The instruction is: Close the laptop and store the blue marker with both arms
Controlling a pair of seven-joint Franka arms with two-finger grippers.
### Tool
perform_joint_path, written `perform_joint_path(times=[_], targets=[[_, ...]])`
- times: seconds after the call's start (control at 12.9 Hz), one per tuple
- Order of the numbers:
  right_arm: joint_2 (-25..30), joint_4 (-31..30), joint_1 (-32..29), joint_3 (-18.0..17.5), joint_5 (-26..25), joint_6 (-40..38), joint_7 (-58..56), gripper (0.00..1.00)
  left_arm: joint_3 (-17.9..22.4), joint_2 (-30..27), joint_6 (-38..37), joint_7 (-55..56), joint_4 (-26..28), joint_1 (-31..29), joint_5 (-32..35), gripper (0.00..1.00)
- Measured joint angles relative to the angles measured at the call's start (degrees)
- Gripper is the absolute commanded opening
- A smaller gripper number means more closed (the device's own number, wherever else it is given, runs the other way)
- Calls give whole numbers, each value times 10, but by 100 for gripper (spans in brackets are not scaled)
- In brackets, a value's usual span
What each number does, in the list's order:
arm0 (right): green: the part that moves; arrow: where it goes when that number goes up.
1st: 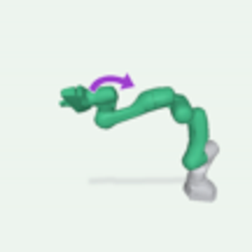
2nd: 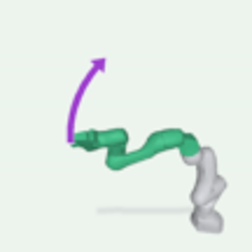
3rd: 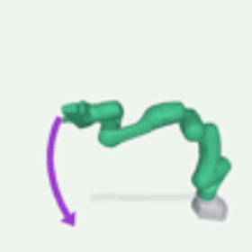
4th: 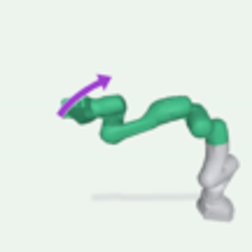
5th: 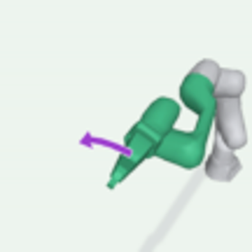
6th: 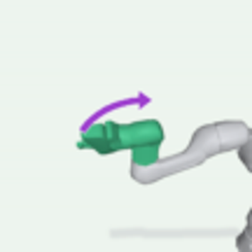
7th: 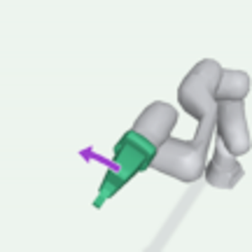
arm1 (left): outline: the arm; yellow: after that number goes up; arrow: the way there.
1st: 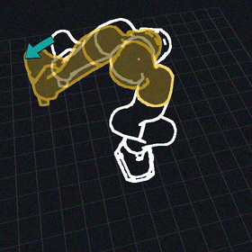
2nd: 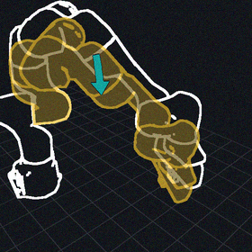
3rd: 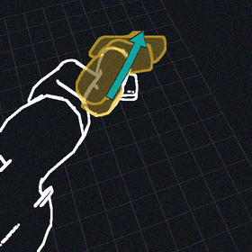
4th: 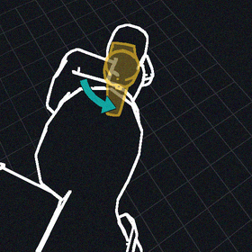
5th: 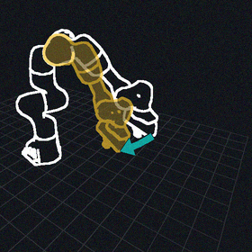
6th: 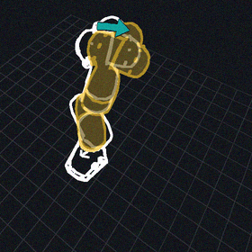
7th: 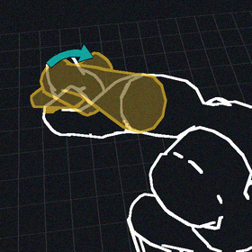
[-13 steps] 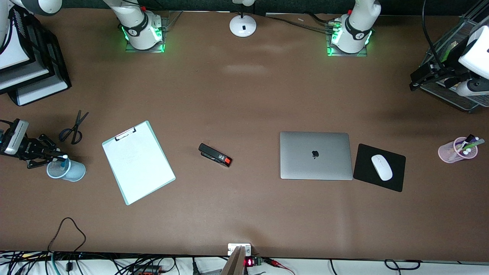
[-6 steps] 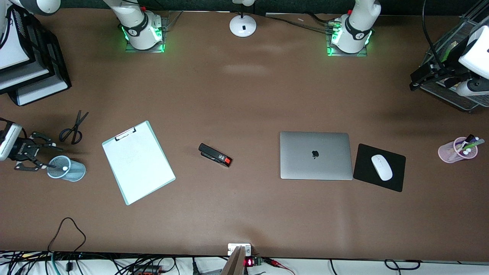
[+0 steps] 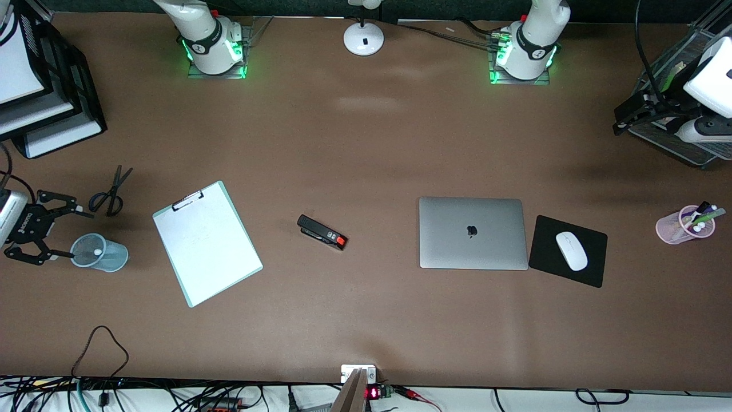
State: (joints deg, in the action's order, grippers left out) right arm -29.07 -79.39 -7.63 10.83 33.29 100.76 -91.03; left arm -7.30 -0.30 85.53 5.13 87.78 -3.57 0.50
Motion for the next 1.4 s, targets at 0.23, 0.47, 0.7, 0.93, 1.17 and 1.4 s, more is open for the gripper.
perform_joint_path(times=[0.23, 0.47, 0.7, 0.93, 1.17, 1.4], targets=[[48, -13, 49, -1, -58, -5, 171, 100, -1, 12, 11, -3, 0, 0, 9, 100], [79, -32, 85, -1, -112, -8, 333, 100, -2, 26, 26, -3, 0, 0, 14, 100], [104, -41, 134, -2, -177, -35, 500, 100, -3, 26, 26, -4, -1, 1, 14, 100], [127, -42, 187, -2, -258, -82, 676, 100, -4, 23, 23, -14, -1, 1, 14, 100], [149, -42, 200, -1, -288, -148, 813, 100, -8, 13, 21, -20, 7, 2, 14, 100], [168, -38, 189, 8, -331, -184, 849, 100, -9, -5, 27, -21, 32, 2, 14, 100]])
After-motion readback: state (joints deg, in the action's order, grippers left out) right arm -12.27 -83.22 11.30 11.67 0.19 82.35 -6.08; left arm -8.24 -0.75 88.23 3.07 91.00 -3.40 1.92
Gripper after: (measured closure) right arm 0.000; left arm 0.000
